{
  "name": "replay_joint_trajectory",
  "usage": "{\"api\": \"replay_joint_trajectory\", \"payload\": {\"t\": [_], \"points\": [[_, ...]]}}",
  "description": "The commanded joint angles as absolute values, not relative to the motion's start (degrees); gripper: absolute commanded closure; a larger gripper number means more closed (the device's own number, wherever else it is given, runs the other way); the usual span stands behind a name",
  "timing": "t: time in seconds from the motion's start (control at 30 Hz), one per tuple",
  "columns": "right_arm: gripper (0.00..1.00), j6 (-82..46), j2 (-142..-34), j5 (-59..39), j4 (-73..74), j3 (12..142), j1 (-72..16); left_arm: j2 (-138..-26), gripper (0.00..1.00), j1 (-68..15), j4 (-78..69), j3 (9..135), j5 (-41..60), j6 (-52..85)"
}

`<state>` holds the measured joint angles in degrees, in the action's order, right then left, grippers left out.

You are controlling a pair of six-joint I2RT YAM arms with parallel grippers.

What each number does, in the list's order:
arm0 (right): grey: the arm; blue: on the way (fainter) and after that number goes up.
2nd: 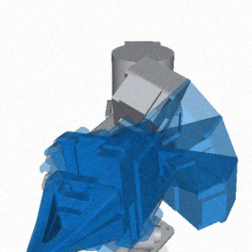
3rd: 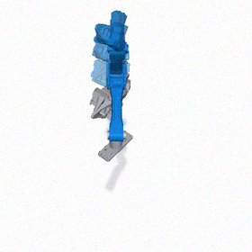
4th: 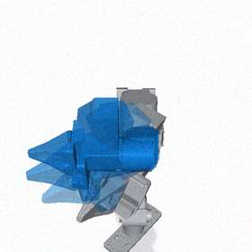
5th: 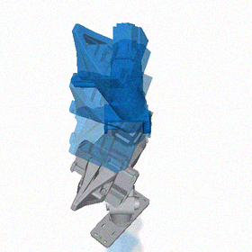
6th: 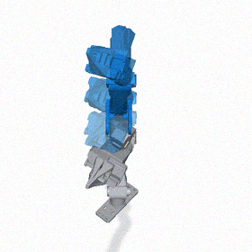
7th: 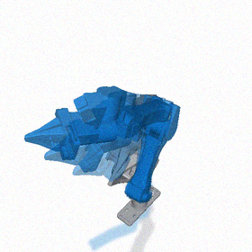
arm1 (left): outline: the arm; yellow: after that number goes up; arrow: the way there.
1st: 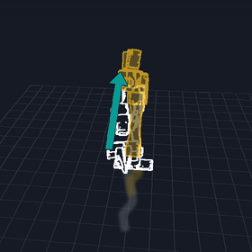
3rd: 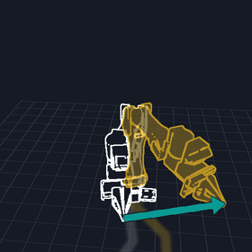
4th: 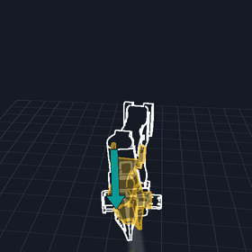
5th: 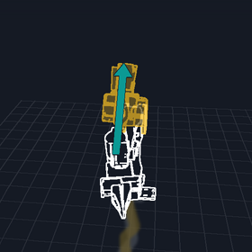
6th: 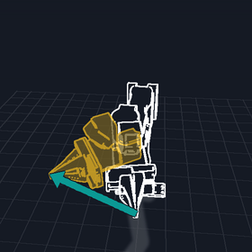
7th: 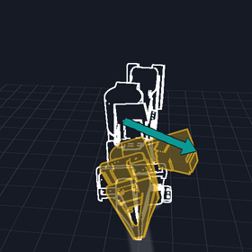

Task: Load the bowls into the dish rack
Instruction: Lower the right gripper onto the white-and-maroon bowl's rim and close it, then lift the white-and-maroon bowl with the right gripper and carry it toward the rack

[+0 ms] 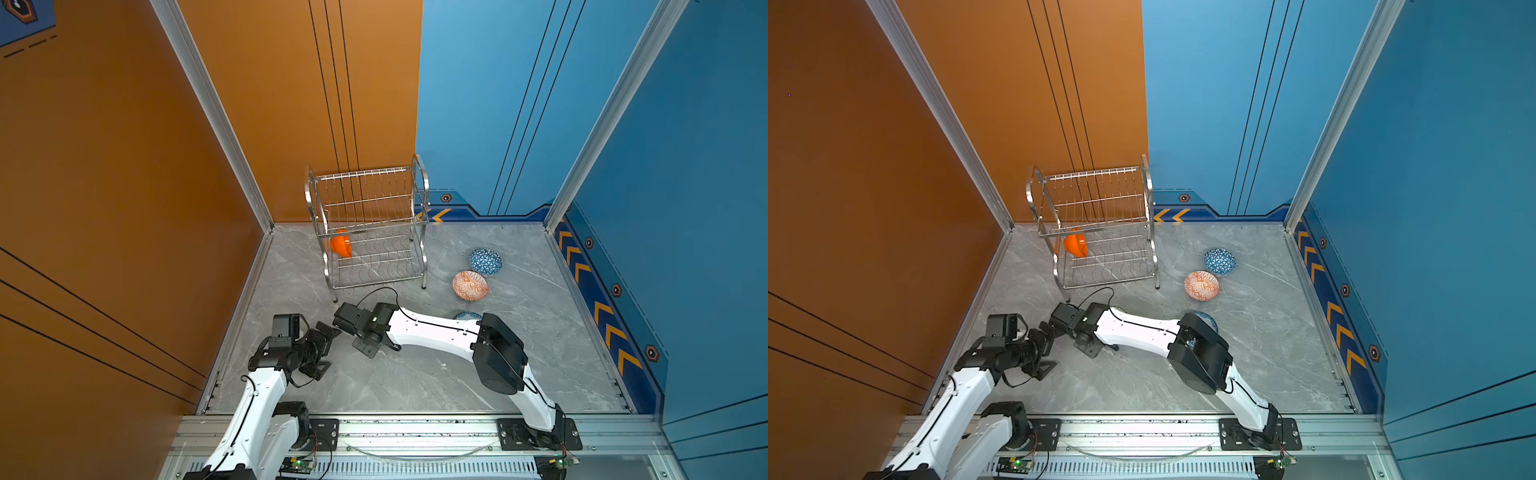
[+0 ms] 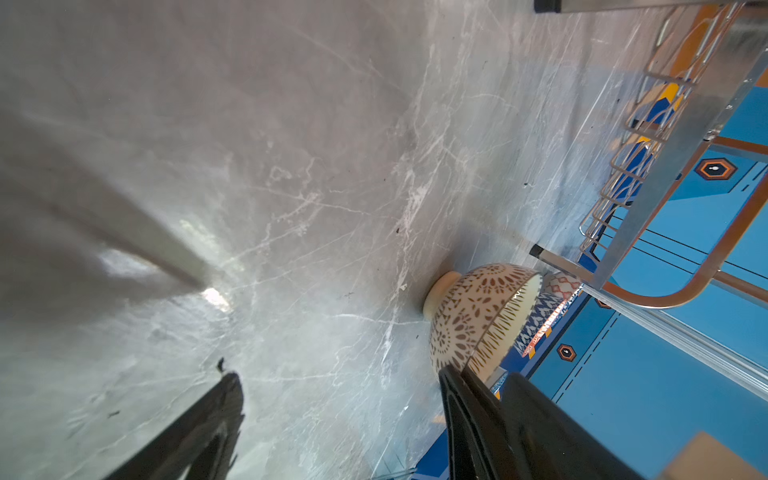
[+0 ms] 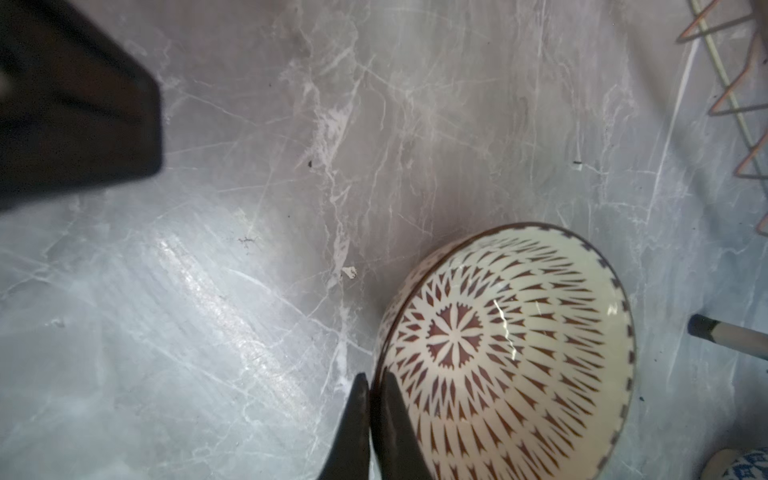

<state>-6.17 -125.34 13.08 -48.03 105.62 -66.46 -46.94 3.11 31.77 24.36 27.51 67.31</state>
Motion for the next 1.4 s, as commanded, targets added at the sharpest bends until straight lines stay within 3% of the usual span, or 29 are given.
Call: {"api": "replay_joint_trajectory", "payload": {"t": [0.0, 0.43, 1.07, 1.37], "points": [[0.93, -6.3, -126.0, 11.5, -49.7, 107.0, -65.8, -47.3, 0.02, 3.6, 33.4, 24.5, 28.2, 66.1], [1.00, -6.2, -125.1, 8.2, -49.7, 106.6, -64.5, -48.0, 0.02, 3.7, 34.3, 26.1, 27.5, 65.9], [1.00, -15.3, -111.3, -16.2, -35.3, 100.0, -56.2, -51.7, 0.02, 1.5, 36.0, 33.4, 24.4, 65.2], [1.00, -21.2, -108.7, -21.6, -26.4, 95.9, -52.7, -51.3, 0.02, -2.2, 36.3, 35.0, 21.0, 67.3]]}}
